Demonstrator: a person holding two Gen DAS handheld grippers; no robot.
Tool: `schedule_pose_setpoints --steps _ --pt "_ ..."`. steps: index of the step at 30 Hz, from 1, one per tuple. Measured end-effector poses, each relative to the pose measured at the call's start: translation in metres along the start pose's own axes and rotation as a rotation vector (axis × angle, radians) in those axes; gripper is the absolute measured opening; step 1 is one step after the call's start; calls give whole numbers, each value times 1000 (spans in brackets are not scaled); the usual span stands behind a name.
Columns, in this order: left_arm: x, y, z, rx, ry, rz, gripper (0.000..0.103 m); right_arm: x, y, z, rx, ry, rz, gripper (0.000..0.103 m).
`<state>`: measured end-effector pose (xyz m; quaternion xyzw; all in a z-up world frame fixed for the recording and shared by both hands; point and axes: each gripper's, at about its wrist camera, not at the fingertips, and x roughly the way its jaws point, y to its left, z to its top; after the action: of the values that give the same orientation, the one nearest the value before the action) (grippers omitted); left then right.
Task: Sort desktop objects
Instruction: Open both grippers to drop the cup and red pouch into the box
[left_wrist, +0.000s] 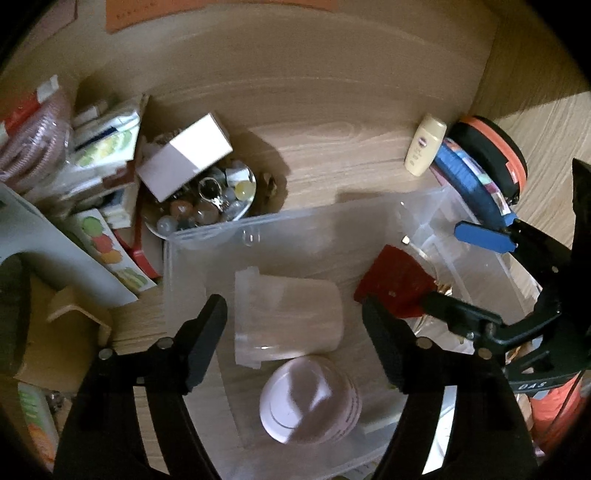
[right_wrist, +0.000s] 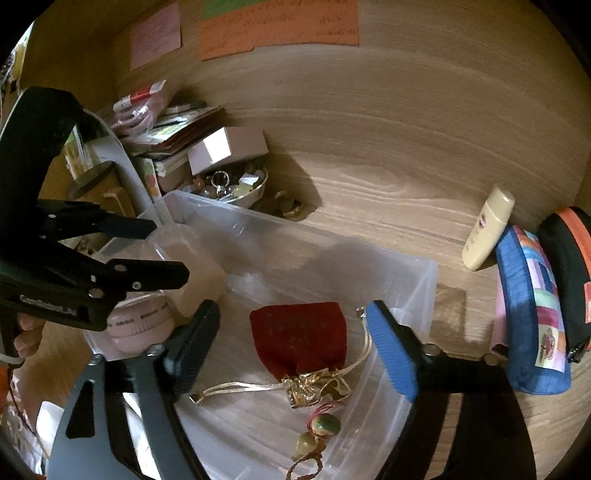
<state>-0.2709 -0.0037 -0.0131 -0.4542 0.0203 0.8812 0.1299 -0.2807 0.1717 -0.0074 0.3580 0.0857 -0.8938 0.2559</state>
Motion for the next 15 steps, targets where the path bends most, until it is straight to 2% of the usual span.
schedule_pose_setpoints --steps 6,9,15 --pt "-18 2 -2 -15 -44 57 84 -3 6 -1 -2 -7 9 83" --pt "-27 3 -3 -29 -62 75 92 -5 9 -1 8 -4 12 84" --pt "-47 9 -9 -75 -93 93 93 -14 8 4 19 1 20 84"
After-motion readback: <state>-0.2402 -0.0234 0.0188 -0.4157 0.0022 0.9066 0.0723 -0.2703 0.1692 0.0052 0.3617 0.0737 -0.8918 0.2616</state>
